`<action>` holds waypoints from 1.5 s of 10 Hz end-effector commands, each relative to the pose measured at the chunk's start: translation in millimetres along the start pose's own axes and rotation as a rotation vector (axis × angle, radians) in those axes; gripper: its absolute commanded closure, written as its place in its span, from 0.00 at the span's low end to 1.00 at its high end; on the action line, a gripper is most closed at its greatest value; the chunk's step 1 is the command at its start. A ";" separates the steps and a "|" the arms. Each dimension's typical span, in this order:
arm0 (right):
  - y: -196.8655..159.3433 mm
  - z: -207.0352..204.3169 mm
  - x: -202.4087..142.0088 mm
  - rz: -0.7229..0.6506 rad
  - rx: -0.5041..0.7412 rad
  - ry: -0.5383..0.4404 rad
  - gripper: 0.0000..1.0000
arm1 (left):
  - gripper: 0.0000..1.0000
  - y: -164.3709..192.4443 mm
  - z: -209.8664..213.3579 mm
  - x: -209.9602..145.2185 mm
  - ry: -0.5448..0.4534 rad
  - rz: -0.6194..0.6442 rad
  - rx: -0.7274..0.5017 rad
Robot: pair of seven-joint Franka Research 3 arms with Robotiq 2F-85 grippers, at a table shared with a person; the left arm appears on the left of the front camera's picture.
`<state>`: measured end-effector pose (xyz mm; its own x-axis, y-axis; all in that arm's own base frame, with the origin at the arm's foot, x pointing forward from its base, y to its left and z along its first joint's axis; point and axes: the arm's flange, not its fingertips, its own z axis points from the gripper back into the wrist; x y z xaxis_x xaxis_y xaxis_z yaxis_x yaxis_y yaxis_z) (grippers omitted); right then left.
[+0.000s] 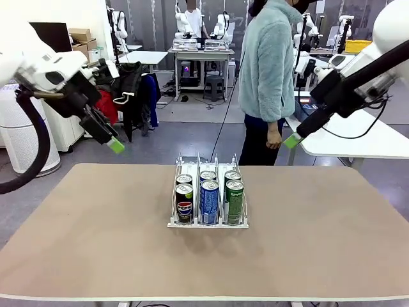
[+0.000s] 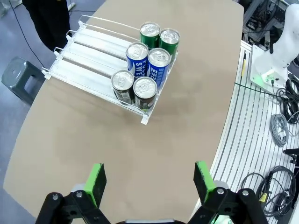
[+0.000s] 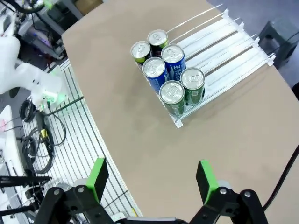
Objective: Fill the beverage cans into the dispenser.
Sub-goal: Pick up the Sprite handed by the human.
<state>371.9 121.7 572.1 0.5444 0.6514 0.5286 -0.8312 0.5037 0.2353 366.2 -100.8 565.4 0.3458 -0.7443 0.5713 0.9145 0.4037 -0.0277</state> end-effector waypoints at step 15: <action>1.9 141.5 57.4 0.166 -0.383 -0.236 0.00 | 0.00 0.1 107.9 55.7 -0.012 -0.061 0.223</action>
<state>383.6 80.7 717.8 0.3039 0.6833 0.6638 -0.8287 0.5334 -0.1697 364.7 -85.0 689.1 0.2738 -0.7502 0.6019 0.8885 0.4369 0.1403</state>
